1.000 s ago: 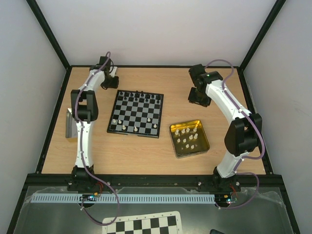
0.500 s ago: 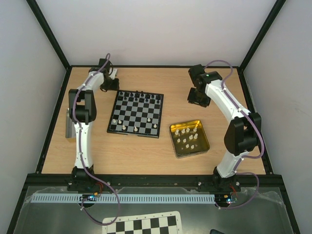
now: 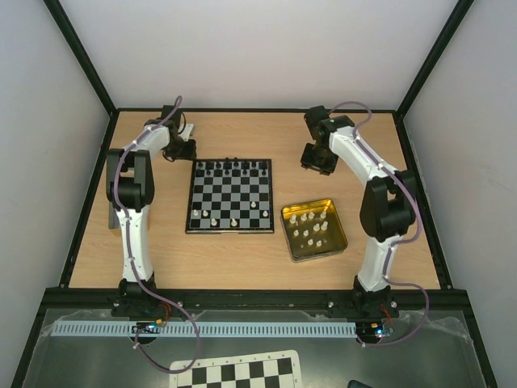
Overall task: Set up the chess pieces on the board
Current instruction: Move the chessboard to the center of the board.
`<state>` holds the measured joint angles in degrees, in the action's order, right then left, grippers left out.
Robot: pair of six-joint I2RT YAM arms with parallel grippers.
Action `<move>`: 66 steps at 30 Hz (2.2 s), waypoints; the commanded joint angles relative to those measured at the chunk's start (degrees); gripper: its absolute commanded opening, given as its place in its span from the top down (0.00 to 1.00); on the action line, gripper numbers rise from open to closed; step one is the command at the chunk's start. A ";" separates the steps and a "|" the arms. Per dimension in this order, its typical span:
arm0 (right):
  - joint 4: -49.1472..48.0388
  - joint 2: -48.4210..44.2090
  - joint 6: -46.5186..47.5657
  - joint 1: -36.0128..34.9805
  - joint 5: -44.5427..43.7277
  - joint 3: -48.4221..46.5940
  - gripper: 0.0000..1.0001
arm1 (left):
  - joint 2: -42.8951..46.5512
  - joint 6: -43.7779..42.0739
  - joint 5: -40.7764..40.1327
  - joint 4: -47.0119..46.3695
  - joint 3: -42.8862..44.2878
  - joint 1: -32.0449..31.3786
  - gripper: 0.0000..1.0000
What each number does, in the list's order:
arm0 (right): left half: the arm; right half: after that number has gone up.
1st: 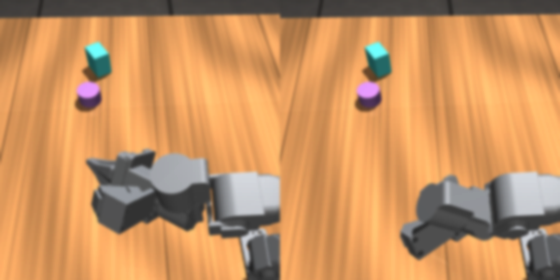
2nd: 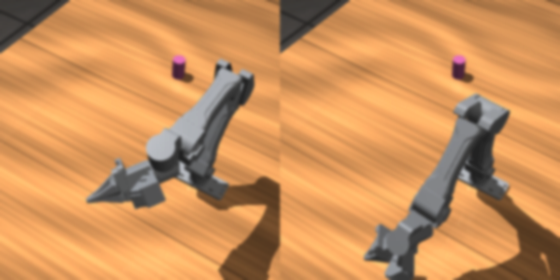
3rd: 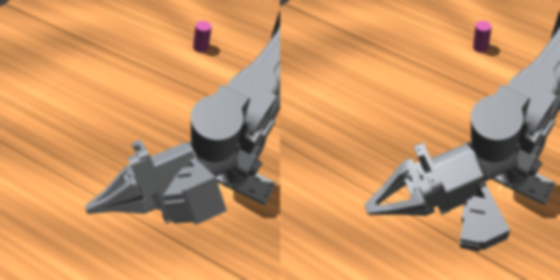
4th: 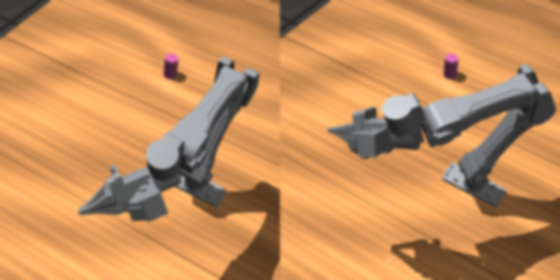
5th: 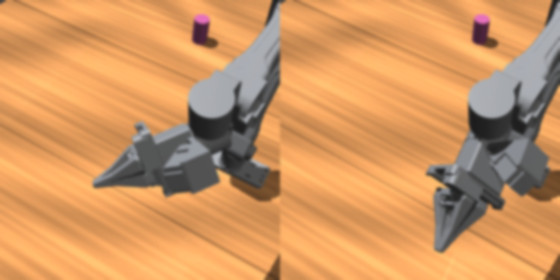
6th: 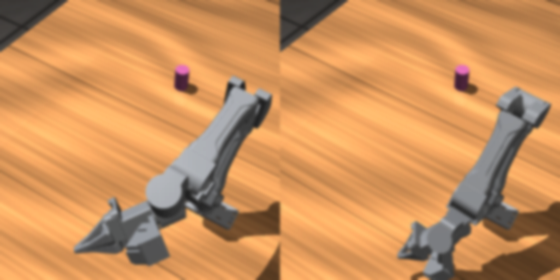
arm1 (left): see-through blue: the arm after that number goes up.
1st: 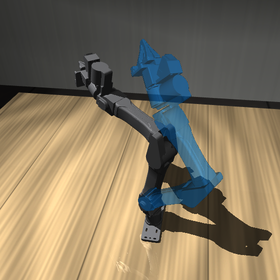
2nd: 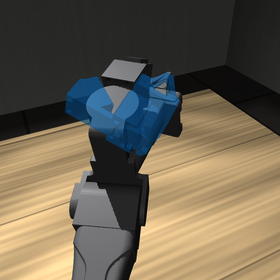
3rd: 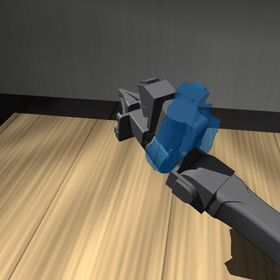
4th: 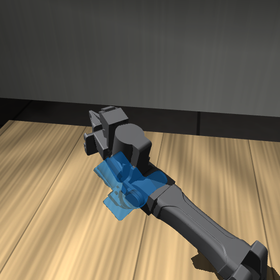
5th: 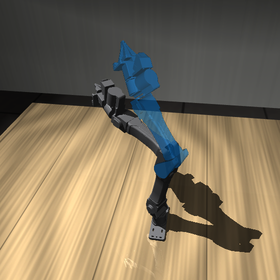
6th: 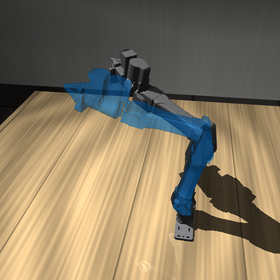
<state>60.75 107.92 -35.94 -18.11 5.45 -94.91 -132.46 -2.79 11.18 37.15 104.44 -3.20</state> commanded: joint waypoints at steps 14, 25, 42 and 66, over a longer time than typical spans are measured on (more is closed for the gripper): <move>-4.77 33.51 -4.68 0.02 10.07 -36.27 0.41 | -0.60 -1.01 -1.97 5.53 -1.52 0.30 0.63; -11.04 37.65 -6.15 -1.14 15.00 -38.10 0.41 | -0.86 -0.43 -1.96 6.49 -0.90 0.30 0.63; -22.90 44.00 -11.48 -1.67 25.97 -36.78 0.44 | -0.67 -0.55 -2.59 7.00 -1.27 0.30 0.63; -28.74 33.07 -9.16 -3.95 27.48 -13.15 0.47 | 1.60 -0.50 -1.22 5.52 -6.18 0.14 0.62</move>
<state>27.75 140.29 -45.65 -21.71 34.70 -113.89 -130.80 -3.46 9.47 37.69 102.04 -3.20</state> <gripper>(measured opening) 0.527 0.375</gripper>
